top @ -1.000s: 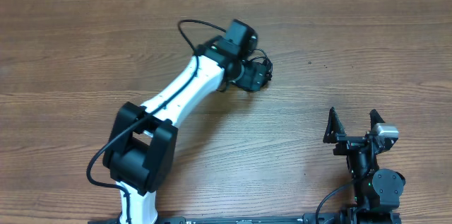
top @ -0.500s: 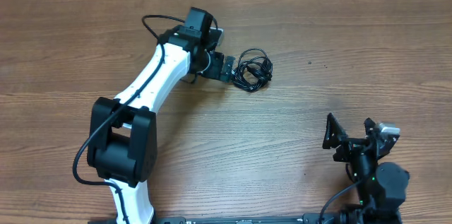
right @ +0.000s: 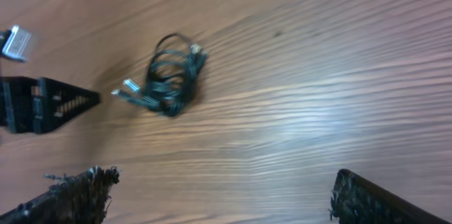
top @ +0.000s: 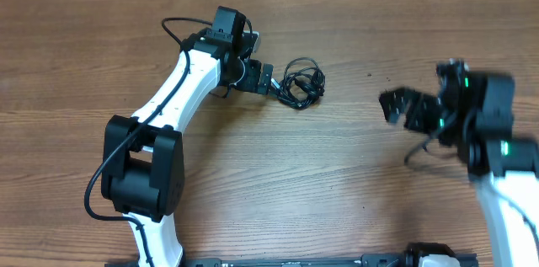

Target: Untangle cables

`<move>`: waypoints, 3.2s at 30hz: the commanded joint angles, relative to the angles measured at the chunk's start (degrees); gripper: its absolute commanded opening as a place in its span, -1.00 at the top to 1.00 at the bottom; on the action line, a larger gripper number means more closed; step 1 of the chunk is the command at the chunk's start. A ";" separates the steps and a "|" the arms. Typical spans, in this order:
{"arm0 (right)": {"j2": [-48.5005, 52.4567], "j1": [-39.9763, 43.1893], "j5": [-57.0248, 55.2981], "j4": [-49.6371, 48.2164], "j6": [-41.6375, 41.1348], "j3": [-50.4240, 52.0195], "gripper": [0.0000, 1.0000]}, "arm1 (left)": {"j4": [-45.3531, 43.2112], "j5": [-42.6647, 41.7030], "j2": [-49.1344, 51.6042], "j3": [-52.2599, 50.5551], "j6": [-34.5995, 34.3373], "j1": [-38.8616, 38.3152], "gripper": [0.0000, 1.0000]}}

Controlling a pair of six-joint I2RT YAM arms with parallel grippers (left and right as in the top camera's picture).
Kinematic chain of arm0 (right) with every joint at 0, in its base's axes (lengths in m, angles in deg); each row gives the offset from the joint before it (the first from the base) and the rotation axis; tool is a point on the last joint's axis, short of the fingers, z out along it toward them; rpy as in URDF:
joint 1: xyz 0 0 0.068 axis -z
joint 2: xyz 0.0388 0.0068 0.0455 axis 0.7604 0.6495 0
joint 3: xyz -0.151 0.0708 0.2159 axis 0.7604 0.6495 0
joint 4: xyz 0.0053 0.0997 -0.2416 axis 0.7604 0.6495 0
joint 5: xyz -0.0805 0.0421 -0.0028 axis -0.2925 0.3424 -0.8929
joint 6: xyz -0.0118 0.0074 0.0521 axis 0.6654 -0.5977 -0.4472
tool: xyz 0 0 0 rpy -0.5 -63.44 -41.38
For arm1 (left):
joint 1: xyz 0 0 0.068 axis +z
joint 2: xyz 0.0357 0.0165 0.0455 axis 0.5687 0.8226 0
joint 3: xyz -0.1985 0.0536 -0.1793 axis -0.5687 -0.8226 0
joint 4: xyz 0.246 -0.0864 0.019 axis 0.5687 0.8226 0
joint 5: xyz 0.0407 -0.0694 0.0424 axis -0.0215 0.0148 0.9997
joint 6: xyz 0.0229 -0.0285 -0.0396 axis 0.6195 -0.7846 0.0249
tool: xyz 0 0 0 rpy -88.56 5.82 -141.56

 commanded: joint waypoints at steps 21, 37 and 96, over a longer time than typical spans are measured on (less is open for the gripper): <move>30.60 -10.69 14.21 -13.35 10.78 -8.76 -1.00 | -0.11 -0.63 0.79 0.96 1.29 -0.17 -1.00; 33.73 -15.06 14.23 -23.10 22.38 -8.50 -1.00 | -0.13 -0.63 0.79 0.98 1.29 -0.17 -0.99; 44.61 -18.53 9.11 -27.87 13.92 -11.15 0.93 | -0.13 -0.63 0.79 0.98 1.29 -0.17 -1.00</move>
